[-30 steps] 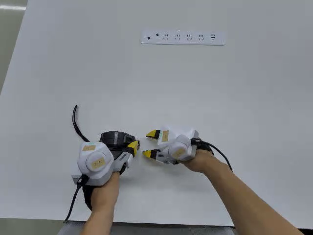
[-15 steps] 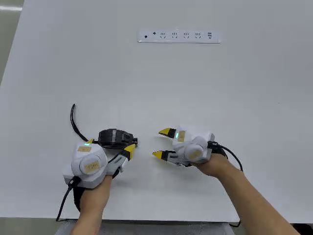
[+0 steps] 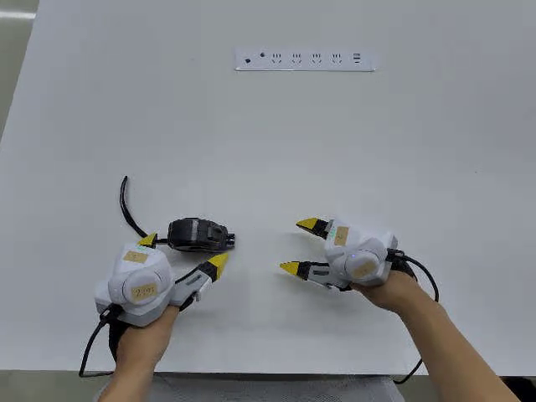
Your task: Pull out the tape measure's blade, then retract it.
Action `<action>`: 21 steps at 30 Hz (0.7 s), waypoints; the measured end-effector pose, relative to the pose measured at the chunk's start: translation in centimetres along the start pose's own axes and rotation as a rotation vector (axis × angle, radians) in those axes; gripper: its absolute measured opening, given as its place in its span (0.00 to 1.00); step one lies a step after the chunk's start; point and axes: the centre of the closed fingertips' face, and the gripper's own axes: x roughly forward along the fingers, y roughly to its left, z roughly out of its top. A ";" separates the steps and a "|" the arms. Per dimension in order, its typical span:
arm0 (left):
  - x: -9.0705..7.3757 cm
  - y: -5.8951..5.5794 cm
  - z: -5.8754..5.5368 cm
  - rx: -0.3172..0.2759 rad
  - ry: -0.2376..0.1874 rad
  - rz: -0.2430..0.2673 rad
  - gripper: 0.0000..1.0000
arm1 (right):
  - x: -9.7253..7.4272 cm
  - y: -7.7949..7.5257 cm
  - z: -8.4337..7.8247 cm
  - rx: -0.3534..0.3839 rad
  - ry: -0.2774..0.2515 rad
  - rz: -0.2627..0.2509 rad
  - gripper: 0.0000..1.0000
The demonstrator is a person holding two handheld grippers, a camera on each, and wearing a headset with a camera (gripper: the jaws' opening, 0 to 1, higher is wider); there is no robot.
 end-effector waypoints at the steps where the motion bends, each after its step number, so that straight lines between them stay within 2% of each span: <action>1: 0.0 0.0 -0.1 0.009 0.003 -0.010 0.74 | -0.2 0.0 -0.2 0.005 0.002 -0.002 0.45; 5: -0.3 0.2 -0.4 0.019 0.001 -0.050 0.74 | -0.9 -0.2 -0.8 0.016 0.002 -0.015 0.46; 11: -1.0 0.1 -0.6 0.072 -0.020 -0.125 0.75 | -2.2 -0.3 -1.4 0.043 -0.012 -0.029 0.49; 15: -1.5 -0.3 -0.5 0.099 -0.050 -0.194 0.76 | -3.0 -0.2 -1.6 0.075 -0.032 -0.040 0.52; 21: -2.4 -0.3 -0.7 0.170 -0.082 -0.244 0.78 | -4.1 0.0 -2.1 0.096 -0.056 -0.047 0.57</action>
